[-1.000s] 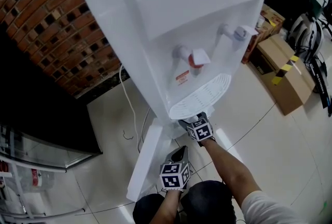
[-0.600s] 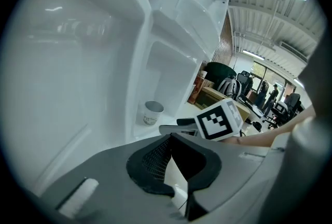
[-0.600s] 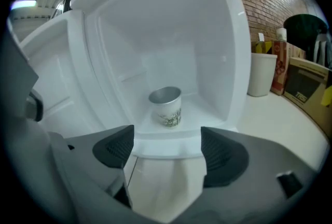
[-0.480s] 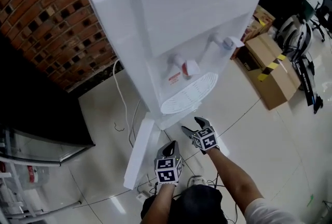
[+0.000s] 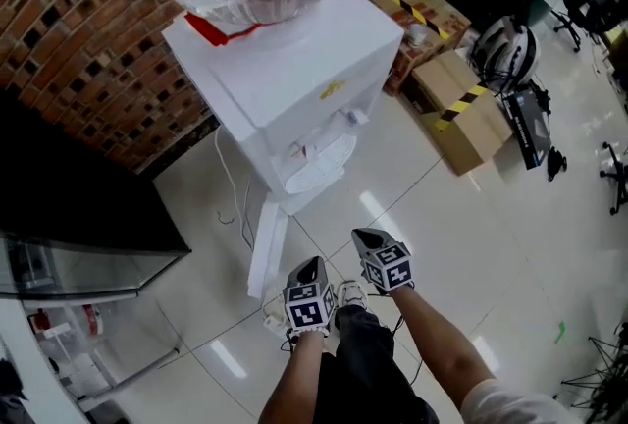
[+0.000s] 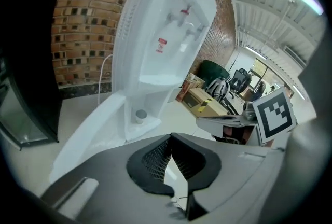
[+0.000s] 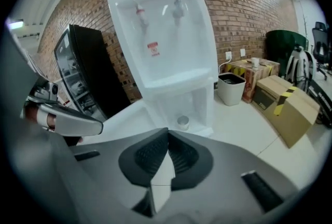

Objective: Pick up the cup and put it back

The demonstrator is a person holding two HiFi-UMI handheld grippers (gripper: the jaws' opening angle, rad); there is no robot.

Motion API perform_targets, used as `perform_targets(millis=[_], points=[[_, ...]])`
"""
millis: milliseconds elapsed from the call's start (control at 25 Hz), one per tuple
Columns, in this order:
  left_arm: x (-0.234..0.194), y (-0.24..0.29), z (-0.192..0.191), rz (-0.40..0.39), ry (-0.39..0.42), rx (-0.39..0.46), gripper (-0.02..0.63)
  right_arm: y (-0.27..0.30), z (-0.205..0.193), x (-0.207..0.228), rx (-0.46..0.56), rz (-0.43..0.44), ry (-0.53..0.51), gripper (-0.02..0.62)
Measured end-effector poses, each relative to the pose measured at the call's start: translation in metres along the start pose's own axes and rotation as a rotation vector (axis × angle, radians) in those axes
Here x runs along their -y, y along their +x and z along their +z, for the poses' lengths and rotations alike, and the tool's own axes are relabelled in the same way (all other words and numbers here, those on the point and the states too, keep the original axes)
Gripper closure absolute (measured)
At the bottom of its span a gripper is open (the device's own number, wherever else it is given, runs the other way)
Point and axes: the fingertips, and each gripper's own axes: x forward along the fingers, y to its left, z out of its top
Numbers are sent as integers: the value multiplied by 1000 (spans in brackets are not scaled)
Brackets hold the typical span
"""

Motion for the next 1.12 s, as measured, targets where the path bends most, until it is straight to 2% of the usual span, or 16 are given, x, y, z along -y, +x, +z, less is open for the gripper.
perform_targets(millis=[200, 400, 520, 840, 1120], points=[[45, -89, 42, -23, 22, -4, 606, -93, 51, -29, 4, -22, 29, 594], [87, -176, 86, -58, 58, 26, 606, -185, 109, -67, 38, -43, 11, 594], [108, -219, 103, -86, 77, 51, 606, -231, 130, -85, 71, -65, 30, 595], [134, -290, 112, -123, 93, 97, 606, -314, 137, -113, 116, -110, 94, 595], [156, -327, 96, -124, 84, 107, 606, -368, 111, -134, 125, -72, 142, 595]])
